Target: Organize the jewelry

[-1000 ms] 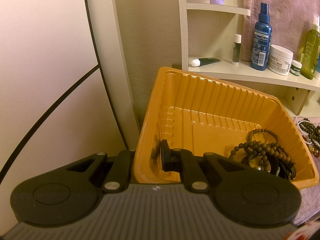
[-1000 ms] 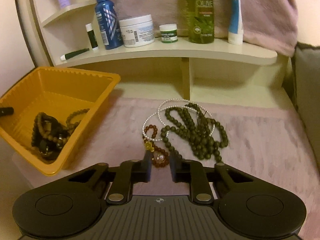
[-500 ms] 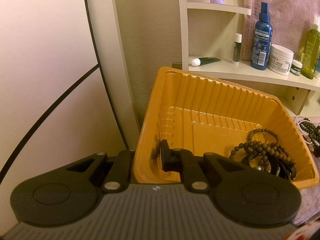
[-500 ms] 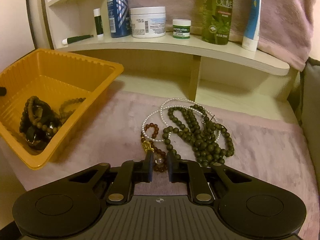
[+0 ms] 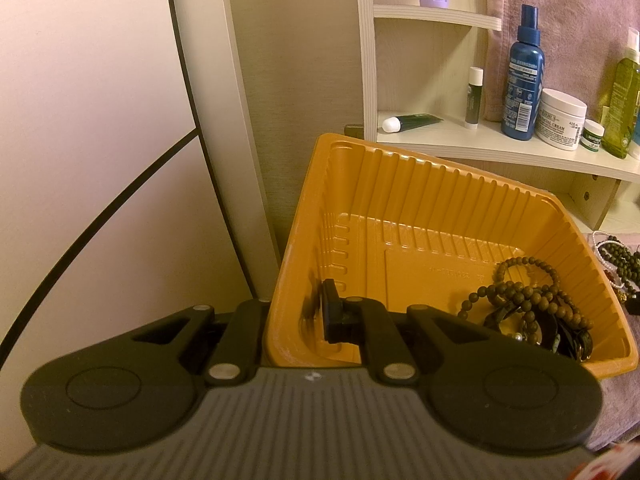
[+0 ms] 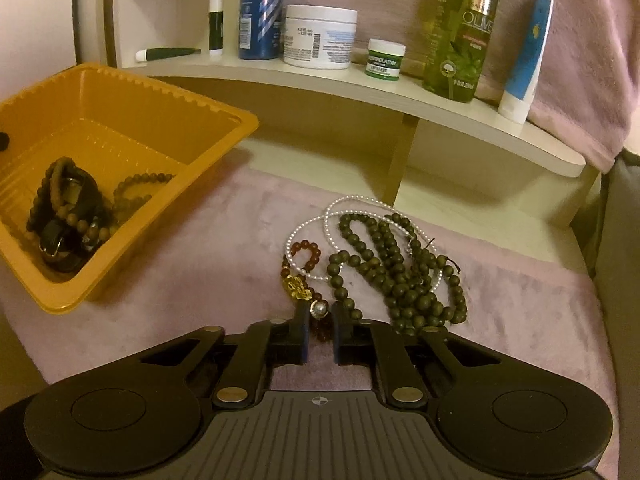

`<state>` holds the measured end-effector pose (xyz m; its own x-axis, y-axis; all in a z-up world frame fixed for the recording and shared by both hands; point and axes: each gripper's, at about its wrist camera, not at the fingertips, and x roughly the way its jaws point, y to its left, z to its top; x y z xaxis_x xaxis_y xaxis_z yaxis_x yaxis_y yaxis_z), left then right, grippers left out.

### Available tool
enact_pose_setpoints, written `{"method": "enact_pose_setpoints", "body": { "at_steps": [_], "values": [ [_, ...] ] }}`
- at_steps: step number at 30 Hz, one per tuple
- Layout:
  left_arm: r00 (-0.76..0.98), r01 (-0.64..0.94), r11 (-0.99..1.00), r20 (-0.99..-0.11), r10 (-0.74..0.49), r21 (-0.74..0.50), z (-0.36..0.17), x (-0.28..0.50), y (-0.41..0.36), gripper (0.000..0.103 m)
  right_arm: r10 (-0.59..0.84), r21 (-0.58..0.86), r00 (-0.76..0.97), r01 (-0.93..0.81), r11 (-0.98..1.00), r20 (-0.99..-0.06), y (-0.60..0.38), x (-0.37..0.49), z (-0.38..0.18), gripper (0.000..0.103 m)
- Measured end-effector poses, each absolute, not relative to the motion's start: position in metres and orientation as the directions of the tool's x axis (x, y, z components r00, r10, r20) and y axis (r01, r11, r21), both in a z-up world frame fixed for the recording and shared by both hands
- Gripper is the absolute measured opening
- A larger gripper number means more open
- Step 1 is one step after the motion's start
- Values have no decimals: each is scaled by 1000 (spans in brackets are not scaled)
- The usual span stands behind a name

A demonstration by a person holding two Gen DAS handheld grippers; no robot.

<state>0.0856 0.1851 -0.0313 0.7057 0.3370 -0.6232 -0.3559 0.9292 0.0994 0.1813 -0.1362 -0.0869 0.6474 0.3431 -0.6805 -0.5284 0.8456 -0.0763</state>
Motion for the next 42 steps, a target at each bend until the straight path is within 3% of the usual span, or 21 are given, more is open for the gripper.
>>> {"method": "enact_pose_setpoints", "body": {
  "at_steps": [23,42],
  "values": [
    [706,-356,929,-623,338,100,-31,86,185,10,447,5,686,-543,840,-574,-144,161,-32,8],
    [709,-361,929,-622,333,86,-30,85,183,9,683,81,545,-750,656,-486,-32,153,6,8]
  ]
}}
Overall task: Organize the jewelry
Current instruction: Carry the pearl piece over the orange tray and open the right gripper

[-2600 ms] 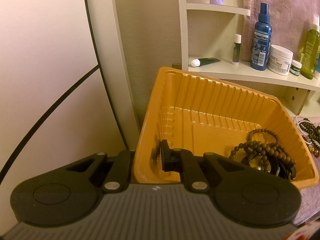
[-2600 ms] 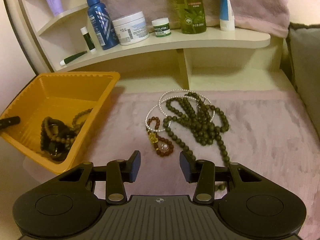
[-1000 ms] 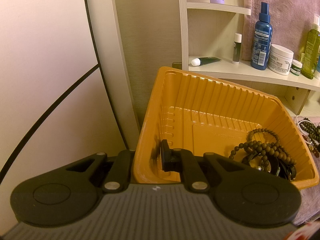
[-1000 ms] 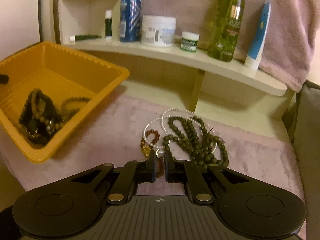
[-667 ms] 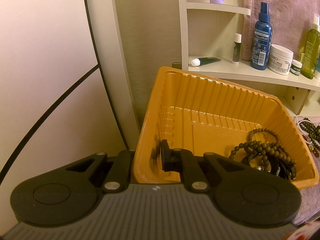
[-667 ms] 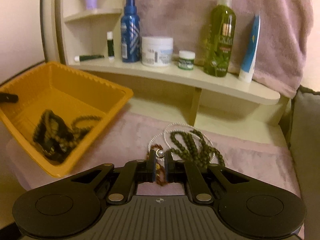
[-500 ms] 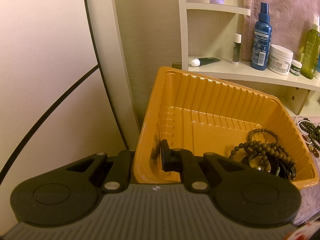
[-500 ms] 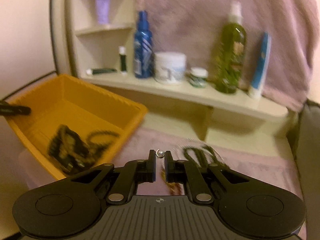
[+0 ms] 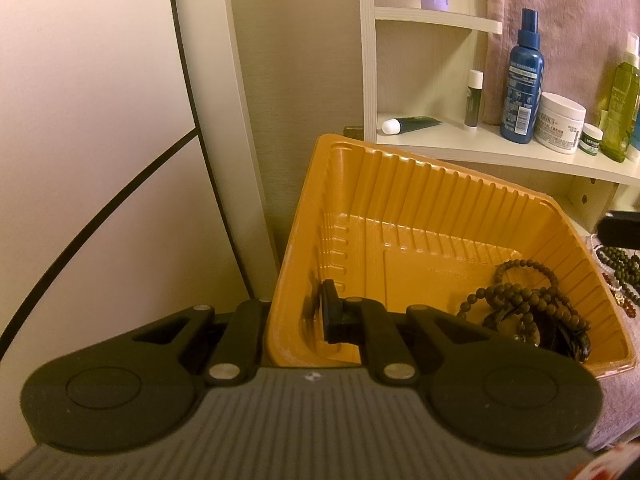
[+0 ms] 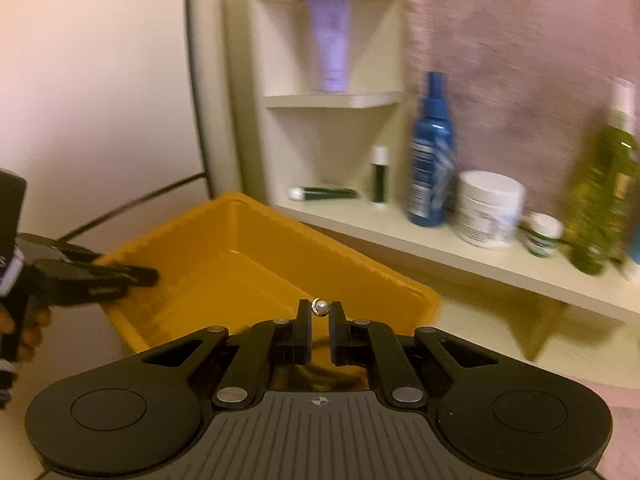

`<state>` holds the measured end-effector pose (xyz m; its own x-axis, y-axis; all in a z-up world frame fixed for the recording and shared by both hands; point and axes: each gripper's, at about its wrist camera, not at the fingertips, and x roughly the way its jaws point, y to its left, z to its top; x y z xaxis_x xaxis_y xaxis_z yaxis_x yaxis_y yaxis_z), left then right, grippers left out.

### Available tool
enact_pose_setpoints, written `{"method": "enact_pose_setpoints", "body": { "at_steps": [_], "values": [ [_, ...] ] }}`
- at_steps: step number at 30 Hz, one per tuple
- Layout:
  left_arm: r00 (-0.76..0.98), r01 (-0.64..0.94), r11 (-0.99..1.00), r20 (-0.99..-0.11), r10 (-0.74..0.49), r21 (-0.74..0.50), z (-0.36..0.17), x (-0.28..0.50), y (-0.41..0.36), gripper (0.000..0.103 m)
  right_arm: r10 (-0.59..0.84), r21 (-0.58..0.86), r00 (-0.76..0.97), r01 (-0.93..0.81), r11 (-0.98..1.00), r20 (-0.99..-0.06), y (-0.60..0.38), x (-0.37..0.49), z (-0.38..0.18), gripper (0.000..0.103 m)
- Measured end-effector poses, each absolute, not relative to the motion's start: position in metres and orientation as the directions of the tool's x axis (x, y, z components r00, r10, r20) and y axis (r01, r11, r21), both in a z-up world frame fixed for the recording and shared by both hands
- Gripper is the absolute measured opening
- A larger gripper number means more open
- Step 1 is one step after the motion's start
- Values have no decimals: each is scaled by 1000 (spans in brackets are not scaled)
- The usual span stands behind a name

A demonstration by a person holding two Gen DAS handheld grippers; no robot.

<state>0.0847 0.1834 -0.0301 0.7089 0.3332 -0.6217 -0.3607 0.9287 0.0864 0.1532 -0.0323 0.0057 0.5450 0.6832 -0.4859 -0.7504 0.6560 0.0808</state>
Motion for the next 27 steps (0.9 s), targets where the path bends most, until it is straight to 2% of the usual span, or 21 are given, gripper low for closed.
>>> {"method": "enact_pose_setpoints", "body": {
  "at_steps": [6,12,19,27],
  "values": [
    [710,-361,929,-623,329,81,-30,84,184,9,732,134,469,-791,597,-494,1,152,-2,8],
    [712,-359,930,-623,325,76,-30,85,184,9,738,163,403,-811,562,-540,29,150,-23,8],
    [712,-358,931,-624,323,73,-30,84,185,9,730,166,368,-821,546,-576,48,154,-39,8],
    [711,-359,930,-624,324,73,-30,85,185,9,736,195,361,-812,550,-573,49,158,-39,10]
  ]
}}
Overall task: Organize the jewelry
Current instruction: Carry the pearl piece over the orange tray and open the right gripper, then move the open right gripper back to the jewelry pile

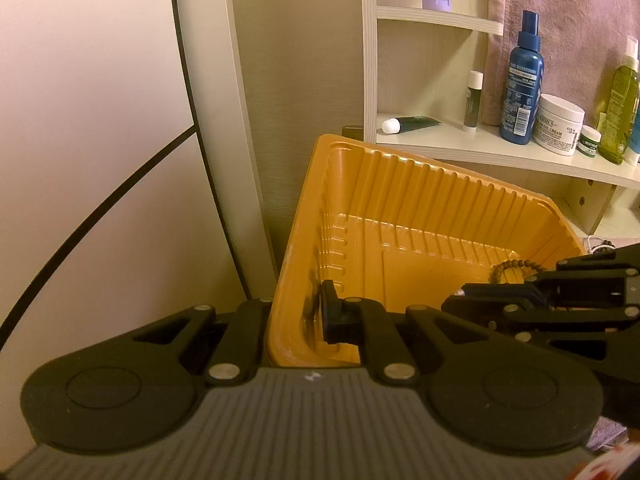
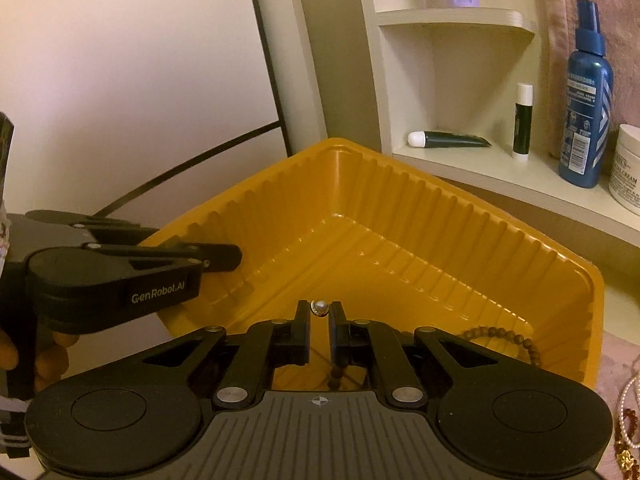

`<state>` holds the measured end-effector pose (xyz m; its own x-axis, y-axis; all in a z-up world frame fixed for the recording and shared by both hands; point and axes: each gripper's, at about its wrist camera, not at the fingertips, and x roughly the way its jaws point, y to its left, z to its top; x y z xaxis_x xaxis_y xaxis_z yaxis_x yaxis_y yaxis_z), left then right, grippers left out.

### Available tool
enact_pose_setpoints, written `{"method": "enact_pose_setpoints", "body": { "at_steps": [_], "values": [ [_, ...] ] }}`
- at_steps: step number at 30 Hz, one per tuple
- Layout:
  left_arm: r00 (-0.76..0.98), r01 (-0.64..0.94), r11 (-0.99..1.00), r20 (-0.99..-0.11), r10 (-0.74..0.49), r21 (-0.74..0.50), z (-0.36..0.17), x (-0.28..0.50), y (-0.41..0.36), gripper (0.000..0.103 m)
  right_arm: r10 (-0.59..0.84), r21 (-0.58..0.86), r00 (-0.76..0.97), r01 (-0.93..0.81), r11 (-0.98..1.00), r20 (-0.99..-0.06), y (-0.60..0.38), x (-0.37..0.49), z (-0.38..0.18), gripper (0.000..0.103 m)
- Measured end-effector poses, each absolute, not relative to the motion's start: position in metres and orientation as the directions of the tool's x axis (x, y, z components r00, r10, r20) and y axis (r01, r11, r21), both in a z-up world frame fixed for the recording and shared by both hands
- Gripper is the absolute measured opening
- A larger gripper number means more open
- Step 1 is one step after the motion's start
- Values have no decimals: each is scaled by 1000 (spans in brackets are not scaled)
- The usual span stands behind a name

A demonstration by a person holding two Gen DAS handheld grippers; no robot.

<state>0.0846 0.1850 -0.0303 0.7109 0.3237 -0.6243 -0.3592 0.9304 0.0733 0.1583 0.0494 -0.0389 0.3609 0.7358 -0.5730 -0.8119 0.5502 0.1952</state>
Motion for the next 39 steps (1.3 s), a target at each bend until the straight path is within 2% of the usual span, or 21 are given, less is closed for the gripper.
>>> {"method": "enact_pose_setpoints", "body": {
  "at_steps": [2,4,6,14,28,39],
  "values": [
    [711,-359,930,-624,323,73,-30,84,185,9,737,197,368,-808,555,-568,48,159,-38,15],
    [711,-359,930,-624,324,73,-30,84,185,9,741,202,376,-804,559,-557,45,160,-37,36],
    [711,-360,930,-624,325,74,-30,84,185,9,747,206,382,-802,560,-543,42,160,-35,44],
    [709,-360,930,-625,325,76,-31,84,185,9,750,216,401,-790,574,-526,34,159,-28,48],
    [707,-361,929,-626,329,80,-32,85,186,9,749,277,471,-726,629,-465,-19,151,-9,60],
    [706,-361,929,-626,332,85,-31,85,185,9,667,289,577,-613,735,-473,-91,150,-11,62]
  ]
}}
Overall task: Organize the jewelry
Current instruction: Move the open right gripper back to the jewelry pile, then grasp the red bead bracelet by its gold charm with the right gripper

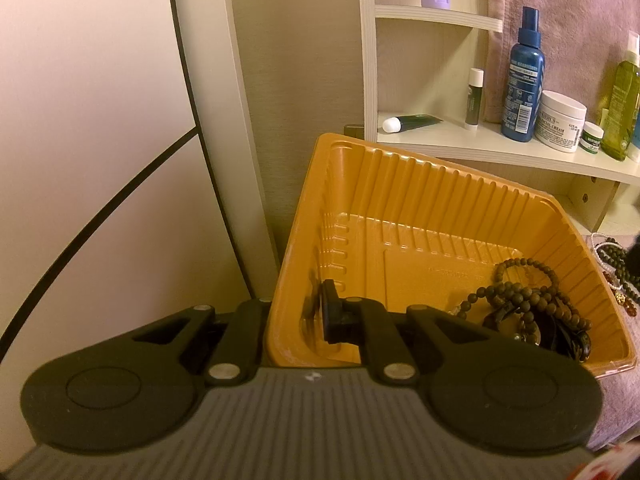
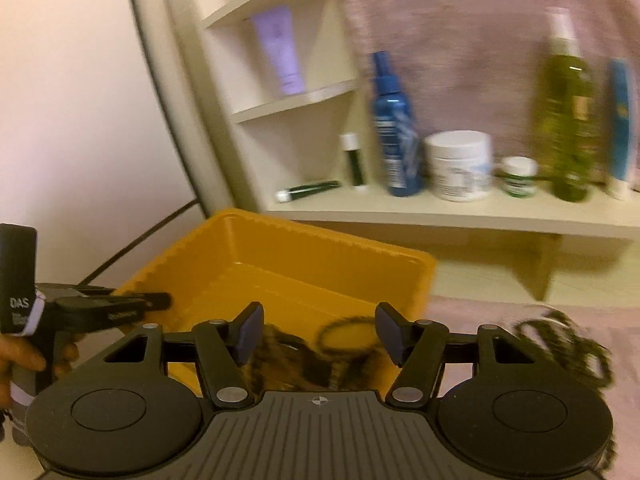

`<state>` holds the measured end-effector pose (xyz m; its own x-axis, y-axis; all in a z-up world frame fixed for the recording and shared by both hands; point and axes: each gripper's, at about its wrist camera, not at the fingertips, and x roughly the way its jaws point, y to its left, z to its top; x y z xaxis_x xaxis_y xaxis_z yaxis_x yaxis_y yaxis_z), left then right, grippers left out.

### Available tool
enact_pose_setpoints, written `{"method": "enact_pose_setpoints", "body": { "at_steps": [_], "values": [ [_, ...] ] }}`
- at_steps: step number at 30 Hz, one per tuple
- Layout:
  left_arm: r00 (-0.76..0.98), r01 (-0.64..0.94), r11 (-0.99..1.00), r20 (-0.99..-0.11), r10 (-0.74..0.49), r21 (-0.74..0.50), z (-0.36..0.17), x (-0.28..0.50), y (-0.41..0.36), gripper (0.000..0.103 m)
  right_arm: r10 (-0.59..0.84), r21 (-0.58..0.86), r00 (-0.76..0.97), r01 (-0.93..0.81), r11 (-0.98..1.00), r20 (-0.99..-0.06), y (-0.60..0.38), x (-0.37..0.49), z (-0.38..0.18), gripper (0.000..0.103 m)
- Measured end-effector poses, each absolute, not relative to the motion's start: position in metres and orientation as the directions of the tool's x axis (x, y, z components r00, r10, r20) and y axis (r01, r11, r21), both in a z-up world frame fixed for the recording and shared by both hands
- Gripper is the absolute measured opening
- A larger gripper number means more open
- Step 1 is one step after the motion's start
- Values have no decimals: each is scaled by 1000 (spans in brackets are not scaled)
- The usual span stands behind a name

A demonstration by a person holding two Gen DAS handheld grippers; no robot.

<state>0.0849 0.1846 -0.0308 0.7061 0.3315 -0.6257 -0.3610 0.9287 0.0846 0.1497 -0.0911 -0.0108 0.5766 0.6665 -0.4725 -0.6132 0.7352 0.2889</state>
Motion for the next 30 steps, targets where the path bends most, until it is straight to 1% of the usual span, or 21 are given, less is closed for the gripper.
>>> {"method": "enact_pose_setpoints", "body": {
  "at_steps": [6,13,20,30],
  "values": [
    [705,-361,928,-626,333,87,-30,84,185,9,584,288,621,-516,807,-523,-131,147,-21,62],
    [705,-360,929,-625,335,92,-30,84,184,9,511,277,634,-436,856,-581,-163,144,-37,62],
    [704,-359,928,-626,336,95,-29,83,184,9,481,272,615,-406,872,-624,-174,140,-53,62],
    [703,-359,929,-627,337,96,-28,82,184,9,461,246,597,-408,879,-657,-174,151,-68,62]
  ]
}}
